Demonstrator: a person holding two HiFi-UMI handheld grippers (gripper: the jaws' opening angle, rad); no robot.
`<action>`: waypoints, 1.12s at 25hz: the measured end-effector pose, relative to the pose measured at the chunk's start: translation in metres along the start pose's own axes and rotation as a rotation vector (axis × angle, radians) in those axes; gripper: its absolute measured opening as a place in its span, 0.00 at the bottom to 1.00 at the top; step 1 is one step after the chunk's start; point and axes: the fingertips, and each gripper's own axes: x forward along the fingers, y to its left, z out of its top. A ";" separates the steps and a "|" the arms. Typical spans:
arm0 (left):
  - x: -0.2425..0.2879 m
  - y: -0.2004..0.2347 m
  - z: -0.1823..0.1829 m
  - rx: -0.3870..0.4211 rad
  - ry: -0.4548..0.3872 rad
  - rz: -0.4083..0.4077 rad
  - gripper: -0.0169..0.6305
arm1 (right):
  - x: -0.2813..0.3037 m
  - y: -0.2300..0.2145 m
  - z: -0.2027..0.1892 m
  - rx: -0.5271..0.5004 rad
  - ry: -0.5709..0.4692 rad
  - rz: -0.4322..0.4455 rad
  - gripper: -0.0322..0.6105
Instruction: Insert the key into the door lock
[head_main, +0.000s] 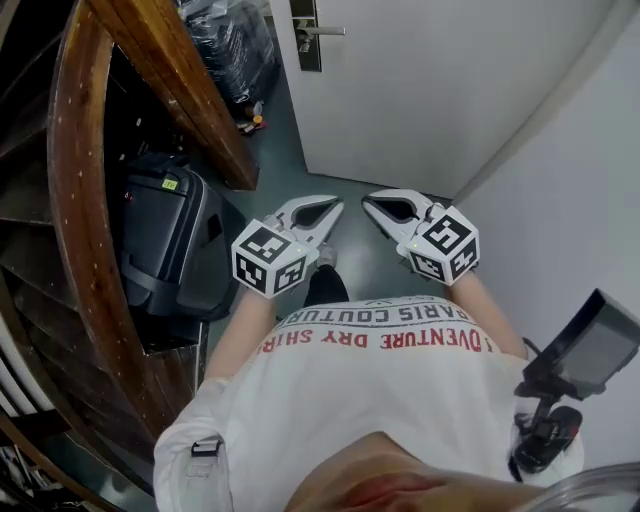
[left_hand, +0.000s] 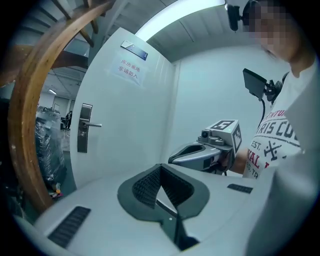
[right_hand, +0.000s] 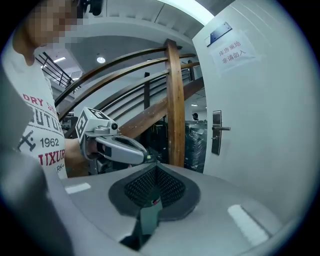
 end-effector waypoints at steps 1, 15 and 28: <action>-0.007 -0.020 -0.004 -0.005 0.004 0.005 0.03 | -0.013 0.015 -0.005 0.004 0.008 0.008 0.05; -0.117 -0.160 0.012 0.027 0.036 -0.032 0.03 | -0.095 0.152 0.027 0.063 -0.037 0.001 0.05; -0.242 -0.282 -0.023 0.102 0.031 -0.104 0.03 | -0.155 0.326 0.022 0.087 -0.102 -0.105 0.05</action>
